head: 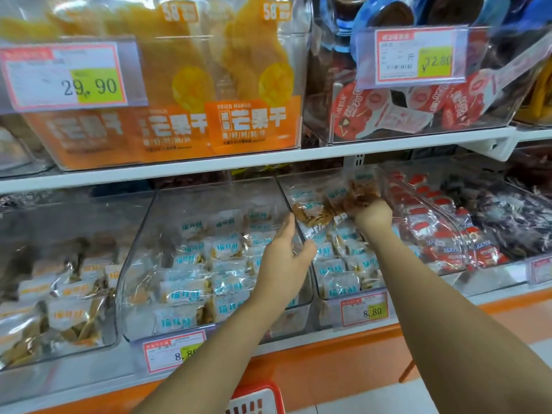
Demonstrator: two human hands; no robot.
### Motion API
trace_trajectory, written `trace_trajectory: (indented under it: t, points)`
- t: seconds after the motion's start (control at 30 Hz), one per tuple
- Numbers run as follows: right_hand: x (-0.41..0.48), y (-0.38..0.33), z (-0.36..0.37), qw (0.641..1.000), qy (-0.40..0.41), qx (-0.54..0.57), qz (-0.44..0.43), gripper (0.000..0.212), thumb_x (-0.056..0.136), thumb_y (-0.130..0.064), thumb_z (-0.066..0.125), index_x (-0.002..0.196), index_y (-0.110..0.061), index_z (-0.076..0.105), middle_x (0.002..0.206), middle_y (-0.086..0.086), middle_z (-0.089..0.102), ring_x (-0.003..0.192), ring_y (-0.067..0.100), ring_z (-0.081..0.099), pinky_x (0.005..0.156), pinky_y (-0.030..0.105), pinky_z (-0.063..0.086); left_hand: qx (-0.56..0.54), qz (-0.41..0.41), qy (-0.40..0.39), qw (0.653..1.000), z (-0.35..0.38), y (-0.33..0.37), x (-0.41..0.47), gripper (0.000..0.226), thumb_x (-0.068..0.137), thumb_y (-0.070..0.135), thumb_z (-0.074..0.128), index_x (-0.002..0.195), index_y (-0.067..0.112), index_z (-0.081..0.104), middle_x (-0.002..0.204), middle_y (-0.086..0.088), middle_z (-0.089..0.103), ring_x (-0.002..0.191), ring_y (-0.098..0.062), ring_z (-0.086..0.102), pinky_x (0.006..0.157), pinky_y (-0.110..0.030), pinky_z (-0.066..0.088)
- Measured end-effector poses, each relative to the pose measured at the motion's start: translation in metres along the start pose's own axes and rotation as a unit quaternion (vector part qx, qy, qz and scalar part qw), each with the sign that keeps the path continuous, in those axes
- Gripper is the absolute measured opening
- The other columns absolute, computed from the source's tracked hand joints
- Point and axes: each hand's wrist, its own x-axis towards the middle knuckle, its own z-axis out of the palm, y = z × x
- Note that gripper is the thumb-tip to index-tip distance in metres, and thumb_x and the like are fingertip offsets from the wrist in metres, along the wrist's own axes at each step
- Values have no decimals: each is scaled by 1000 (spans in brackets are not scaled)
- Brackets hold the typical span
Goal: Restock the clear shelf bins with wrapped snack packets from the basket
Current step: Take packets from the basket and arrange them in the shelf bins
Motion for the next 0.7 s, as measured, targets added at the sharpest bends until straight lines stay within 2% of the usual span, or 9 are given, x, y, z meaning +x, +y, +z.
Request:
trace_trajectory:
  t: [0.1, 0.17, 0.23, 0.33, 0.4, 0.47, 0.53, 0.6, 0.7]
  points:
    - [-8, 0, 1, 994, 42, -105, -10, 68, 84, -61, 58, 113, 0, 60, 123, 22, 55, 109, 37, 52, 89, 37, 41, 11, -1, -13, 1000, -1, 1, 2, 65, 98, 28, 49, 152, 21, 13, 156, 0, 25, 135, -16, 41, 110, -34, 37]
    - [-23, -5, -3, 988, 76, -128, -34, 62, 89, -54, 55, 117, 2, 59, 127, 23, 50, 115, 37, 44, 93, 37, 35, 32, -9, -27, 999, -5, 7, 2, 65, 99, 28, 47, 153, 20, 13, 153, 0, 33, 111, -11, 59, 94, -19, 48]
    - [-46, -15, -14, 989, 92, -81, -80, 49, 92, -41, 55, 112, 3, 60, 121, 23, 53, 111, 37, 46, 90, 37, 38, 39, -21, -31, 999, -10, 13, -2, 64, 99, 29, 49, 153, 18, 16, 139, 7, 49, 75, 4, 54, 67, -5, 44]
    - [-103, -24, -34, 981, 79, 2, -174, 32, 94, -36, 57, 94, -4, 62, 87, 8, 62, 80, 22, 54, 65, 29, 36, 22, 11, 9, 1000, -18, 14, -26, 60, 97, 27, 54, 150, 18, 28, 140, 5, 49, 118, -7, 54, 93, -14, 41]
    - [-145, -20, -42, 971, 66, 4, -228, 34, 94, -37, 56, 71, -12, 54, 64, 1, 52, 61, 15, 46, 55, 32, 27, -20, 57, 58, 996, -23, 9, -60, 42, 97, 22, 53, 139, 19, 46, 131, 10, 54, 110, 1, 55, 84, -4, 42]
    - [-187, -16, -42, 961, 40, -17, -275, 48, 95, -36, 55, 57, -13, 38, 52, 4, 37, 51, 18, 36, 48, 33, 21, -62, 72, 89, 991, -33, -1, -101, 15, 97, 21, 52, 107, 17, 62, 98, 8, 66, 80, 4, 61, 68, -8, 47]
    - [-223, -6, -31, 945, -20, -66, -319, 52, 96, -36, 55, 55, -14, 31, 49, 3, 29, 48, 18, 31, 47, 32, 18, -87, 35, 86, 992, -43, -21, -139, 25, 98, 23, 51, 79, 10, 60, 68, 2, 64, 57, -6, 60, 58, -20, 51]
    - [-252, 6, -17, 922, -93, -116, -357, 51, 96, -37, 54, 57, -14, 31, 51, 3, 29, 47, 17, 29, 48, 33, 21, -76, -27, 57, 995, -50, -48, -172, 36, 97, 25, 53, 70, 1, 56, 58, -1, 60, 50, -11, 58, 56, -29, 52]
    - [-290, 27, 0, 891, -184, -208, -359, 48, 96, -40, 54, 60, -15, 35, 55, 2, 37, 50, 15, 35, 48, 32, 26, 47, -101, -60, 992, -55, -94, -213, 40, 95, 29, 56, 68, -1, 56, 62, -6, 63, 59, -19, 63, 66, -39, 55]
